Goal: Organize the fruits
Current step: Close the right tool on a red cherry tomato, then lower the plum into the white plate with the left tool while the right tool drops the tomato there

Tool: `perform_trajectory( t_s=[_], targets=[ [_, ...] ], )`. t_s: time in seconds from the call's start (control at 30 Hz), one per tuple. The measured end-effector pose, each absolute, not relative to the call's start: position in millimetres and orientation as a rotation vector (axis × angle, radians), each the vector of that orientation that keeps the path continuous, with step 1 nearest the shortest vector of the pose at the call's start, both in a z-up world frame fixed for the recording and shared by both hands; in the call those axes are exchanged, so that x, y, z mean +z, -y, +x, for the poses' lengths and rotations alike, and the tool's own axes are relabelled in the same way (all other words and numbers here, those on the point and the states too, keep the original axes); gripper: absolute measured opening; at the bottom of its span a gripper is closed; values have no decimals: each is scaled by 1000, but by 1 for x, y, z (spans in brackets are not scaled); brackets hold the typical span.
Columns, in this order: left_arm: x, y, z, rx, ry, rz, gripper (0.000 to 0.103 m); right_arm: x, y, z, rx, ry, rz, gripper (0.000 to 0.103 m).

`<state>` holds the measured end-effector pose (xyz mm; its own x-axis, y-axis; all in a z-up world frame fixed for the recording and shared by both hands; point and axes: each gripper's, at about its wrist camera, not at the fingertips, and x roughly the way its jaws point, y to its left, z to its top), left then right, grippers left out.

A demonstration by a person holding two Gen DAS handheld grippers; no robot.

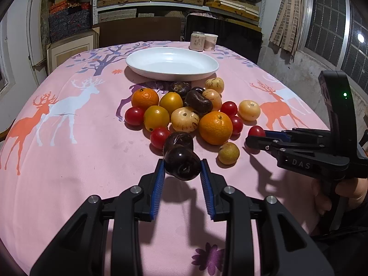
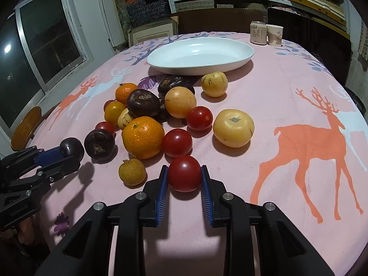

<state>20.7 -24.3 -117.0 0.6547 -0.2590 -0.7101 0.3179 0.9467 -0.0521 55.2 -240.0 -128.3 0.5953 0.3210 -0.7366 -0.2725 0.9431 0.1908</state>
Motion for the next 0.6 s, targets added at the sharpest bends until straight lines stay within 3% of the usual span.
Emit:
perform_trajectory(
  t_s=[0.37, 0.6],
  targets=[
    [-101, 23, 28, -341, -769, 72, 30, -102, 249, 55, 372, -824, 79, 28],
    [-57, 25, 103, -388, -712, 58, 30, -45, 265, 123, 354, -765, 92, 28]
  ],
)
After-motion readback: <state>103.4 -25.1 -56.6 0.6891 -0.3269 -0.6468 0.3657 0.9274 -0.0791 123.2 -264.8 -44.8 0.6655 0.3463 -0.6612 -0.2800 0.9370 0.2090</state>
